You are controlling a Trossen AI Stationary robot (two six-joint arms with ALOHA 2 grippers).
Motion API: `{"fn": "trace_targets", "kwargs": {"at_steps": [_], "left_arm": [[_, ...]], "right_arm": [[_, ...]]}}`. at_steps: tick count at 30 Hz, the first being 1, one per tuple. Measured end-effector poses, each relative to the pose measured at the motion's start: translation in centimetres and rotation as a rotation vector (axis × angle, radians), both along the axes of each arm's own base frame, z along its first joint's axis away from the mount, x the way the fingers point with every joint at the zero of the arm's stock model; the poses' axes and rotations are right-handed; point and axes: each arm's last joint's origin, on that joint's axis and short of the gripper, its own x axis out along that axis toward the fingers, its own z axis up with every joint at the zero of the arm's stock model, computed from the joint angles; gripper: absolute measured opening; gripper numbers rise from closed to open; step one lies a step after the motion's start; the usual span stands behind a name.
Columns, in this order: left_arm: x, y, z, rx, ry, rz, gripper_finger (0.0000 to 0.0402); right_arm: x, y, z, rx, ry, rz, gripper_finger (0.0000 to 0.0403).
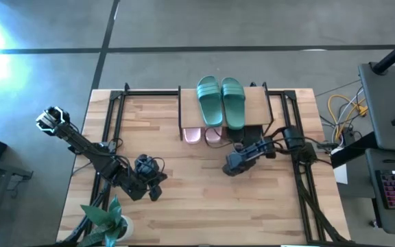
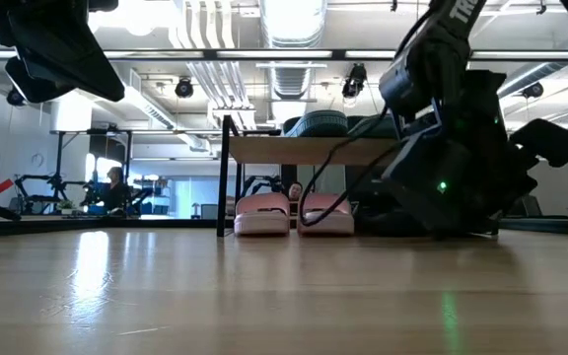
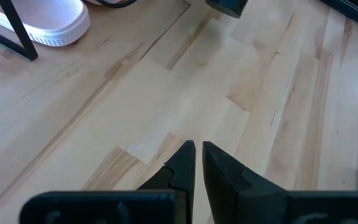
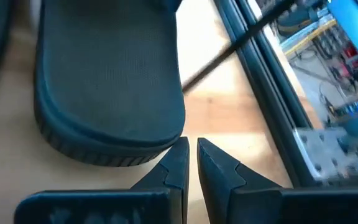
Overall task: Pick and place slides into the shelf
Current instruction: Adjust the slides under the shelf, then return to Home Position
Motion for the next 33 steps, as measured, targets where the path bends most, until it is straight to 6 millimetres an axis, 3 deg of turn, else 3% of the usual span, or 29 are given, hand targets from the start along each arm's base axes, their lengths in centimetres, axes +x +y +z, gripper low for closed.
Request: {"fn": "trace_targets", "kwargs": {"at_steps": [6, 10, 17, 20, 23, 25, 29, 33], "left_arm": [[0.0, 0.0, 0.0, -0.009, 0.007, -0.009, 0.0015], [0.0, 0.0, 0.0, -0.01, 0.007, -0.01, 0.0015], [0.0, 0.0, 0.0, -0.011, 0.007, -0.009, 0.0015], [0.2, 0.0, 0.1, -0.021, -0.007, -0.005, 0.0015], [0.7, 0.1, 0.4, -0.025, -0.045, -0.011, 0.0015], [1.4, 0.3, 1.0, -0.004, -0.107, -0.046, 0.0015], [3.2, 2.0, 4.4, 0.049, -0.332, -0.257, 0.0015], [3.6, 4.4, 8.1, -0.039, -0.609, -0.463, 0.0015]], "right_arm": [[0.0, -1.0, 0.1, 0.01, 0.027, 0.041, 0.0027], [0.2, 0.3, 1.0, 0.064, -0.025, 0.016, 0.0027], [-0.1, 6.7, 3.6, 0.093, -0.271, 0.051, 0.0027], [0.4, 10.4, 5.5, 0.192, -0.52, 0.229, 0.0027], [1.2, 13.6, 8.8, 0.305, -0.801, 0.552, 0.0027], [1.3, 14.2, 11.9, 0.36, -0.91, 0.785, 0.0027], [-0.7, 11.4, 18.9, 0.352, -0.985, 1.08, 0.0027], [-4.8, 7.6, 25.1, 0.262, -1.252, 0.991, 0.0027]]}}
